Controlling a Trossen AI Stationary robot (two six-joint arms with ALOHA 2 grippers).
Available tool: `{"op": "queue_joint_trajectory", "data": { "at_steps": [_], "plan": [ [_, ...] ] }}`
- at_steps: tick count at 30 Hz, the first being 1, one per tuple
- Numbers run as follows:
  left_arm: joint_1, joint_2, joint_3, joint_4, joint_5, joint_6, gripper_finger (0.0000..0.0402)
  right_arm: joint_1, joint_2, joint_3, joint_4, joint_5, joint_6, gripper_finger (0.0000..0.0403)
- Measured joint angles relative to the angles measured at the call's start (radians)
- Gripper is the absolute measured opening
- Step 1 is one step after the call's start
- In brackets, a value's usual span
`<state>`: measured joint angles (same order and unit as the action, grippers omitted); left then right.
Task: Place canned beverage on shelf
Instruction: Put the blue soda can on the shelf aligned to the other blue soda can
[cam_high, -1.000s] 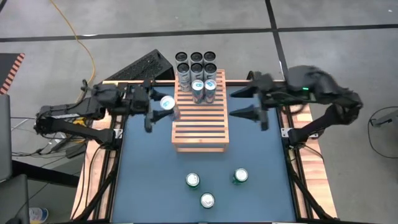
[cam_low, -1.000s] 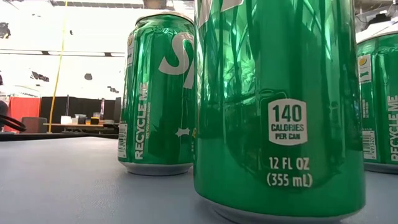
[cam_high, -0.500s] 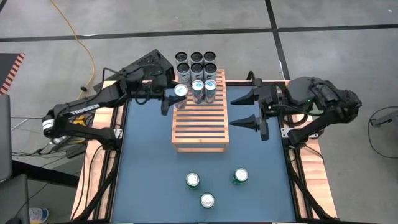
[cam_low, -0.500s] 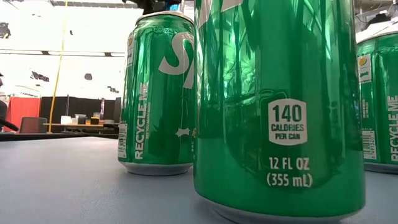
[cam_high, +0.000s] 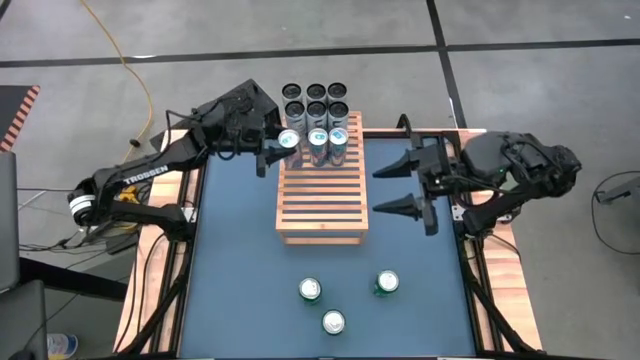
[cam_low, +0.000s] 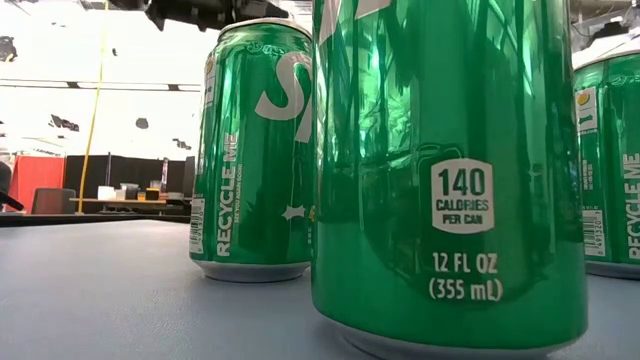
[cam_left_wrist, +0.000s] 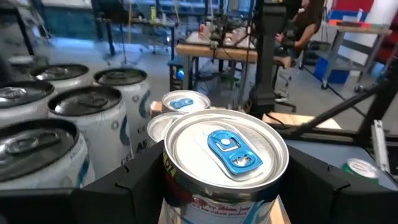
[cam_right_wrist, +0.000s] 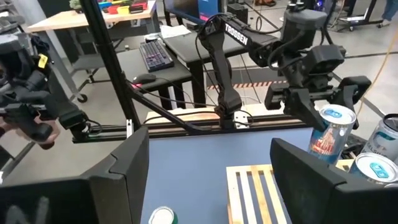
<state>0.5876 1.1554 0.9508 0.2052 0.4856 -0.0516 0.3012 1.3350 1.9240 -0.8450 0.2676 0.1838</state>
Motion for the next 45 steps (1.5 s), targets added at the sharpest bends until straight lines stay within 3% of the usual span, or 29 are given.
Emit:
{"op": "queue_joint_trajectory", "data": {
  "at_steps": [6,19,45],
  "plan": [
    [0.002,-0.002,-0.008,0.013,-0.076,0.066,0.0241,0.000,0.000,0.000,0.005,0.003,0.003,0.0276],
    [0.039,0.042,-0.104,0.134,-0.047,0.004,0.0241,0.000,0.000,0.000,0.011,0.005,0.019,0.0276],
    [0.052,0.106,-0.107,0.199,-0.019,-0.018,0.0241,0.000,0.000,0.000,0.007,0.005,0.028,0.0276]
  ]
}}
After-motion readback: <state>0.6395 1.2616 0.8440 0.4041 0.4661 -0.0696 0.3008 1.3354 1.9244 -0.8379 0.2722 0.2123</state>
